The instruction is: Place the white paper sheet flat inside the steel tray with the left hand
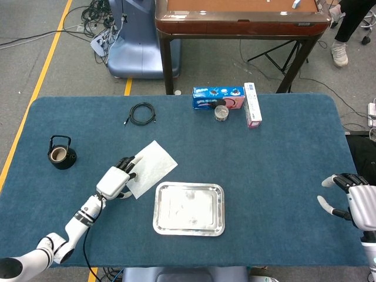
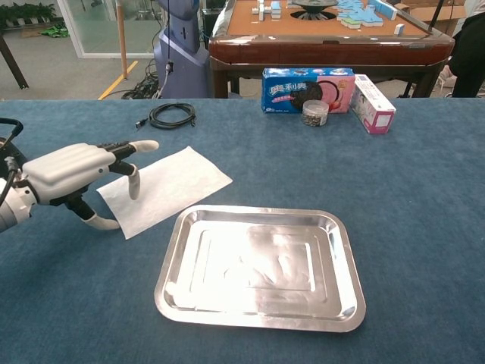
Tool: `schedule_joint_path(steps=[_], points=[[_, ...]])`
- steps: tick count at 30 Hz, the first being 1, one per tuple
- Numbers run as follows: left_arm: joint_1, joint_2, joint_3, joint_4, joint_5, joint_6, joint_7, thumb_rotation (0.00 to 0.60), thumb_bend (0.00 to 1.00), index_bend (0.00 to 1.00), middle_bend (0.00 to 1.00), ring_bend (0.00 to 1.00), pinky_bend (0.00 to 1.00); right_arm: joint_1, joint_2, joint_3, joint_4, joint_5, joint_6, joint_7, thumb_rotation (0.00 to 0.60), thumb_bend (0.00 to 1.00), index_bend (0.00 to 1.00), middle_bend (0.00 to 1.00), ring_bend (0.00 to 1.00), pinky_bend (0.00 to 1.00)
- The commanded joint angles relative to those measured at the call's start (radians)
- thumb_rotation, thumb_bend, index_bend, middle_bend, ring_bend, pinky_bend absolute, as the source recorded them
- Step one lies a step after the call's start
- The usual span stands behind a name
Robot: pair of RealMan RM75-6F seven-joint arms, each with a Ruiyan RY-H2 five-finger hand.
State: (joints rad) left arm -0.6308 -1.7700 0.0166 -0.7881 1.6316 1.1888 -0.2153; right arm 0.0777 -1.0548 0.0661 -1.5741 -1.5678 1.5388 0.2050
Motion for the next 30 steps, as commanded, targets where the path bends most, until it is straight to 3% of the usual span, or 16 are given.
schedule_joint_path(steps=[1,15,22,30], points=[[-0.001,-0.003,0.003,0.003,-0.001,-0.005,-0.015,0.6,0.13,0.49,0.0,0.0,0.1,0.0,0.0,0.0,0.0,0.001,0.0,0.001,0.6,0.26,0.48,0.5,0.36,0.32],[0.0,-0.026,0.01,0.037,0.004,0.015,-0.08,0.6,0.13,0.5,0.0,0.0,0.11,-0.001,0.002,0.002,0.001,0.001,0.002,0.003,0.6,0.26,0.48,0.5,0.36,0.32],[-0.003,-0.033,0.021,0.056,0.02,0.035,-0.131,0.6,0.25,0.51,0.0,0.0,0.11,-0.002,0.003,0.001,-0.001,0.0,0.005,0.004,0.6,0.26,0.48,0.5,0.36,0.32],[-0.001,-0.046,0.026,0.087,0.029,0.062,-0.165,0.6,0.29,0.55,0.02,0.0,0.13,-0.002,0.002,0.002,-0.001,0.0,0.004,0.003,0.6,0.26,0.48,0.5,0.36,0.32]])
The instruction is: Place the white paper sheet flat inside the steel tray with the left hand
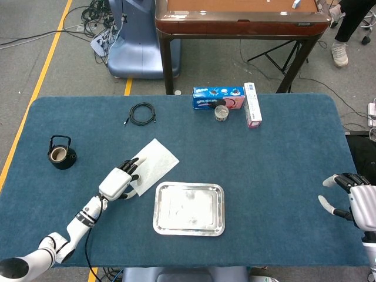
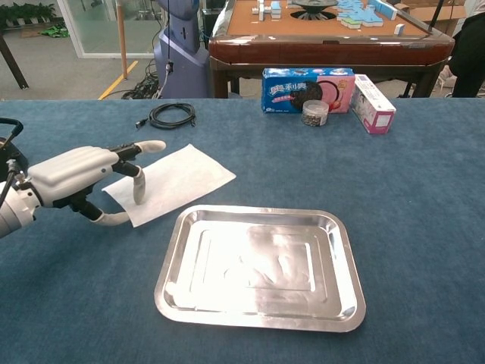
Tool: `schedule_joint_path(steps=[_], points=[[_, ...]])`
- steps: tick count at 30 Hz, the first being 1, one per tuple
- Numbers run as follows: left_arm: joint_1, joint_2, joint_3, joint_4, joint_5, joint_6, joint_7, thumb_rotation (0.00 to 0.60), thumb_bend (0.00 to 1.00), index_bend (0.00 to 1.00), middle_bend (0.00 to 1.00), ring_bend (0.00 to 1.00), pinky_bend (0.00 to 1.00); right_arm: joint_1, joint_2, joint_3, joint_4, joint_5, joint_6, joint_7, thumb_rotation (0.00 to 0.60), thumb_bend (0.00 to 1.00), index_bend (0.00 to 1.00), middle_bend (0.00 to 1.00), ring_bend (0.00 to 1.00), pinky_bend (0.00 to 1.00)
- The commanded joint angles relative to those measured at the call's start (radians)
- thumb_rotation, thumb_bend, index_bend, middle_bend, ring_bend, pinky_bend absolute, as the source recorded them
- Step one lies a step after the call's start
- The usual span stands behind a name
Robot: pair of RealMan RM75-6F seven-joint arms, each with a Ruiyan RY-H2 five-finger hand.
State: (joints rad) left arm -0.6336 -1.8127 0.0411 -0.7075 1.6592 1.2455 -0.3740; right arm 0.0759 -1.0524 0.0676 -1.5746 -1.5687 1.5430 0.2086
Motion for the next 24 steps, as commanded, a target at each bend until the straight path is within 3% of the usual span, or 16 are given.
schedule_joint_path(steps=[1,24], points=[[0.002,-0.004,0.002,0.01,0.002,0.008,-0.01,0.6,0.29,0.56,0.03,0.0,0.14,0.0,0.0,0.0,0.0,0.001,-0.001,0.0,0.6,0.26,0.48,0.5,0.36,0.32],[0.0,-0.02,0.016,0.045,0.019,0.045,-0.072,0.6,0.37,0.63,0.05,0.0,0.17,-0.001,0.001,0.0,0.0,-0.004,0.005,0.007,0.6,0.26,0.48,0.5,0.36,0.32]])
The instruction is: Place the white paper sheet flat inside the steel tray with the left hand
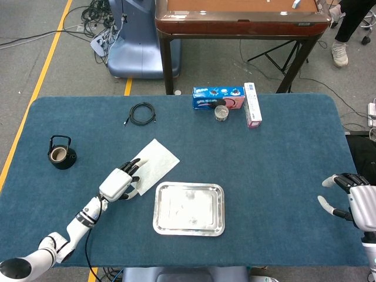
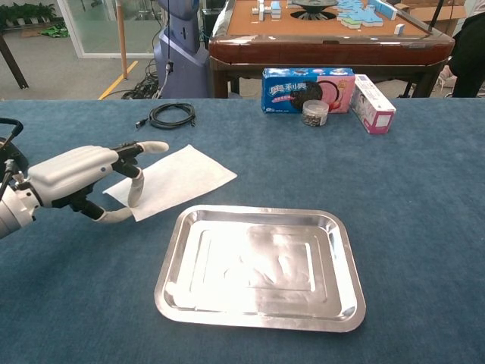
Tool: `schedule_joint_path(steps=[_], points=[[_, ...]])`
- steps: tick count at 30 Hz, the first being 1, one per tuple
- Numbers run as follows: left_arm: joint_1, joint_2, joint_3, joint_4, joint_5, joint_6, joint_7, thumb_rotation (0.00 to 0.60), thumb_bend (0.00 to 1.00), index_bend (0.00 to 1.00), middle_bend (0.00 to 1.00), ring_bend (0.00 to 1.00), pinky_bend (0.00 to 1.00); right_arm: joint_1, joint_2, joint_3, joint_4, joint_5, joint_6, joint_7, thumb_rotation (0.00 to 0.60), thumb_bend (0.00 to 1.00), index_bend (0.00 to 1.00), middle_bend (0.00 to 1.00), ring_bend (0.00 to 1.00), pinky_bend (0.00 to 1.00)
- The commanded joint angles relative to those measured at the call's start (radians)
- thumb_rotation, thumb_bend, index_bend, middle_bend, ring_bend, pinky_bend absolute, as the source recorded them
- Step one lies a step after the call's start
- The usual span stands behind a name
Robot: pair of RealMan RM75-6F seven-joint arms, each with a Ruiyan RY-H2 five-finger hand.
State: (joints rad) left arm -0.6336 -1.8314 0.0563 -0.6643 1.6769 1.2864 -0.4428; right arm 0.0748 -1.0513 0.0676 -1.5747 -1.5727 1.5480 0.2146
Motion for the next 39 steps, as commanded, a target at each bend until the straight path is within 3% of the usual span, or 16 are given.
schedule_joint_path(steps=[1,7,16,29,39], points=[[0.001,-0.001,0.0,0.003,0.002,0.008,-0.006,0.6,0.38,0.63,0.06,0.0,0.17,0.0,0.001,0.001,0.0,0.0,0.001,0.002,0.6,0.26,0.48,0.5,0.36,0.32],[0.002,0.019,-0.01,-0.02,0.0,0.042,-0.025,0.6,0.39,0.65,0.06,0.0,0.17,0.0,0.001,0.001,0.001,0.001,0.001,0.004,0.6,0.26,0.48,0.5,0.36,0.32],[0.001,0.104,-0.027,-0.183,0.007,0.099,-0.045,0.6,0.41,0.67,0.08,0.0,0.17,0.001,-0.001,0.0,0.0,0.0,-0.001,-0.002,0.6,0.26,0.48,0.5,0.36,0.32],[0.018,0.192,0.021,-0.431,0.097,0.176,0.002,0.6,0.44,0.67,0.09,0.0,0.17,-0.001,0.001,0.001,-0.001,-0.001,0.004,0.003,0.6,0.26,0.48,0.5,0.36,0.32],[0.027,0.216,0.054,-0.516,0.151,0.19,0.03,0.6,0.44,0.67,0.09,0.0,0.17,-0.006,0.006,0.0,-0.001,-0.014,0.021,0.02,0.6,0.26,0.48,0.5,0.36,0.32]])
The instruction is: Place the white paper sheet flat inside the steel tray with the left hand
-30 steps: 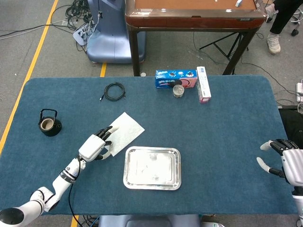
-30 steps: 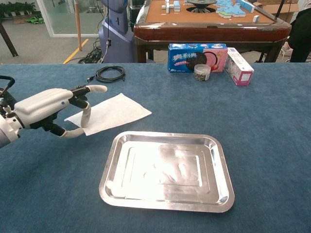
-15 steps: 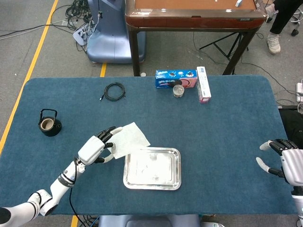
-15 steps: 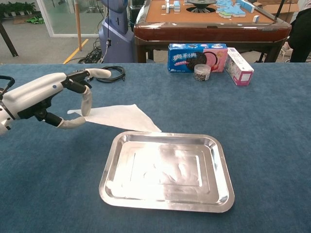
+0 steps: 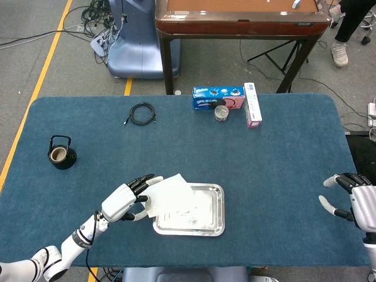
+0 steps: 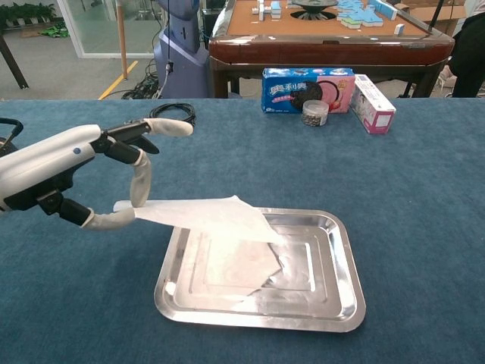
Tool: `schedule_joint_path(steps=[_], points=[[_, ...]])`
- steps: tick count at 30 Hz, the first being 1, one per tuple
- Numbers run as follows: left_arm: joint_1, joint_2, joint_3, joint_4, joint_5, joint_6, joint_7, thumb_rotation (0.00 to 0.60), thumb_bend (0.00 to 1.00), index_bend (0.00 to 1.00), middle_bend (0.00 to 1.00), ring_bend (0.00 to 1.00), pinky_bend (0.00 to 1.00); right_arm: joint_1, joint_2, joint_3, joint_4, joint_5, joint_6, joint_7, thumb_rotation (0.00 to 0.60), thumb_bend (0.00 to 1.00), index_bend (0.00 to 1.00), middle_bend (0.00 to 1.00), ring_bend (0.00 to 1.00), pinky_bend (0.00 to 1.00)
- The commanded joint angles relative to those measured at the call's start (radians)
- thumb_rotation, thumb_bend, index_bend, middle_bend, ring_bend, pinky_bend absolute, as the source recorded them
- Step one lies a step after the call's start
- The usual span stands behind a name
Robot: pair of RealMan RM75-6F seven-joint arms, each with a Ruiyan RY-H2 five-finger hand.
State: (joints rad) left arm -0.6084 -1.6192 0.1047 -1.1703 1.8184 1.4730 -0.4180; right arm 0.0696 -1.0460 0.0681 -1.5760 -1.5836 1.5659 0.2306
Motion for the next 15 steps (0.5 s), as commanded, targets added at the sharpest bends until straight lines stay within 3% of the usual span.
schedule_joint_path(steps=[1,15], points=[[0.002,0.005,0.009,-0.015,0.014,0.004,0.005,0.6,0.44,0.67,0.09,0.0,0.17,-0.002,0.002,-0.001,0.001,-0.004,0.005,0.007,0.6,0.26,0.48,0.5,0.36,0.32],[0.008,0.018,0.038,-0.073,0.068,0.008,0.025,0.6,0.44,0.67,0.1,0.0,0.17,-0.007,0.007,0.001,0.004,-0.01,0.022,0.028,0.6,0.26,0.48,0.5,0.36,0.32]])
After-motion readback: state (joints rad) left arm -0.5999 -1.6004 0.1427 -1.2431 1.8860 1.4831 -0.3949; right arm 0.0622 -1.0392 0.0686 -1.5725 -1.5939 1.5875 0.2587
